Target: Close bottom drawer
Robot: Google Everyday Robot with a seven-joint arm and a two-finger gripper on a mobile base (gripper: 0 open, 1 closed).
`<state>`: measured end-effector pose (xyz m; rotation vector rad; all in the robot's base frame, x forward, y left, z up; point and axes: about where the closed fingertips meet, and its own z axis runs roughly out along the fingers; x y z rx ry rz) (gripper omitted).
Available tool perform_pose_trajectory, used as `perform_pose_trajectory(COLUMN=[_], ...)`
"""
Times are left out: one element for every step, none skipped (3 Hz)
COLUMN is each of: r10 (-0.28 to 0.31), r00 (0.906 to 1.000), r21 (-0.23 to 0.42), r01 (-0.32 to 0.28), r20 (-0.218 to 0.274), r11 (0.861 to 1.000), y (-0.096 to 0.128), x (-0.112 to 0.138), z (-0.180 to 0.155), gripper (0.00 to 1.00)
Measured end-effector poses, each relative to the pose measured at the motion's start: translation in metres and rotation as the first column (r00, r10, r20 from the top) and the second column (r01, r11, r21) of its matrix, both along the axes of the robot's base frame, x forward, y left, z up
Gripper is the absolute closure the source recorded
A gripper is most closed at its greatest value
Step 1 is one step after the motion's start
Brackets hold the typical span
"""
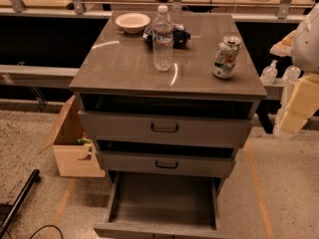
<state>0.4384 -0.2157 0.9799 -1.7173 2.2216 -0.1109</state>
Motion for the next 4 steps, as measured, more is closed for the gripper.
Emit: perform_pose_trajectory(r10=[0.000,-0.029,-0.005,0.037], r00=[1.0000,0.9994,0.9996,0.9985], r21=[0.000,0.042,0.078,0.115], r01=[0.000,0.029,0.003,-0.041], r20=[0.000,0.017,0.026,0.041], r11=[1.000,0.999,0.997,0.992], y=[0.000,-0.010,-0.017,-0.017], x=[0.000,-0.010,-0.023,-0.032], z=[0.000,-0.028,-0.079,-0.142], gripper=[0.00,0.00,0.00,0.00])
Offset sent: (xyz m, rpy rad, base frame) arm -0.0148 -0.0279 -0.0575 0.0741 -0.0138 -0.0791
